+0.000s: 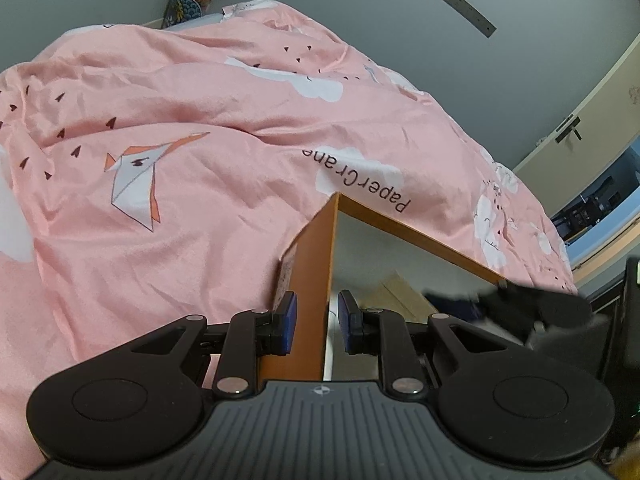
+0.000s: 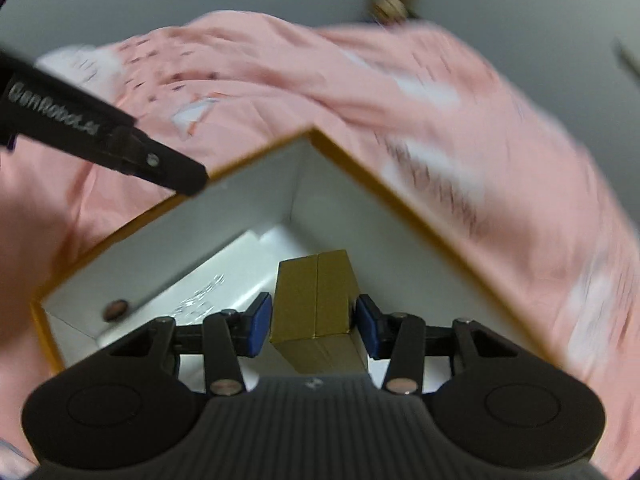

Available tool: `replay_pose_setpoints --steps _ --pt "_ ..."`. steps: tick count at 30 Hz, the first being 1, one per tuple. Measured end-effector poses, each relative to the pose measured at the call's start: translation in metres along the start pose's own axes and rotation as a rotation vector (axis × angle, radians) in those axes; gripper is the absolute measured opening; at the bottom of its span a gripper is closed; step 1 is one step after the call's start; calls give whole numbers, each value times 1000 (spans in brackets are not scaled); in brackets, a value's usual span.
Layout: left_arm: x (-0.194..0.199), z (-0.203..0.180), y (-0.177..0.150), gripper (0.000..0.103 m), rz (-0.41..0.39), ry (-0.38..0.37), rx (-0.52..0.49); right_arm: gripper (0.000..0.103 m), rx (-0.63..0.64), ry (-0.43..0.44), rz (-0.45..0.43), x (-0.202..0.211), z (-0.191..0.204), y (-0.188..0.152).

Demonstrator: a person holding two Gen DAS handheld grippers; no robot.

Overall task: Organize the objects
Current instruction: 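Lower the gold box into the orange box corner and open the right tool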

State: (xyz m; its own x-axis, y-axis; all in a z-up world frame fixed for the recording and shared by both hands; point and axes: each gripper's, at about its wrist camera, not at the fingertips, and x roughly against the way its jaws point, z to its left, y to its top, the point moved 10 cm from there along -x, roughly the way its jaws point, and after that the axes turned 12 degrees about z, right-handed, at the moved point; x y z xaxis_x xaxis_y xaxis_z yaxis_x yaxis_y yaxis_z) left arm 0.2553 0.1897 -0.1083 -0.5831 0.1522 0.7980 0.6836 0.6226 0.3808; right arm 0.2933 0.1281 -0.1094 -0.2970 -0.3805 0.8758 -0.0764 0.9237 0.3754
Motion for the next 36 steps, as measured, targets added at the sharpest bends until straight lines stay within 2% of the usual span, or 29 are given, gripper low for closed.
replay_pose_setpoints --steps 7,12,14,16,19,23,28,36 --pt "-8 -1 -5 24 26 10 -5 48 324 -42 -97 -18 18 19" --pt "-10 0 -6 24 34 13 0 48 418 -50 -95 -31 25 24" --pt "-11 0 -7 24 38 14 0 47 411 -54 -98 -30 24 26" --pt "-11 -1 -8 24 43 15 -1 52 390 -72 -100 -30 20 28" --pt "-11 -1 -9 24 46 12 0 54 366 -94 -106 -29 18 31" --pt "-10 0 -9 24 43 14 6 53 317 -109 -100 -30 14 35" --pt "-8 1 -8 24 41 13 15 31 248 -187 -44 -34 -1 32" --pt "-9 1 -9 24 48 4 17 31 95 -90 14 -32 -18 7"
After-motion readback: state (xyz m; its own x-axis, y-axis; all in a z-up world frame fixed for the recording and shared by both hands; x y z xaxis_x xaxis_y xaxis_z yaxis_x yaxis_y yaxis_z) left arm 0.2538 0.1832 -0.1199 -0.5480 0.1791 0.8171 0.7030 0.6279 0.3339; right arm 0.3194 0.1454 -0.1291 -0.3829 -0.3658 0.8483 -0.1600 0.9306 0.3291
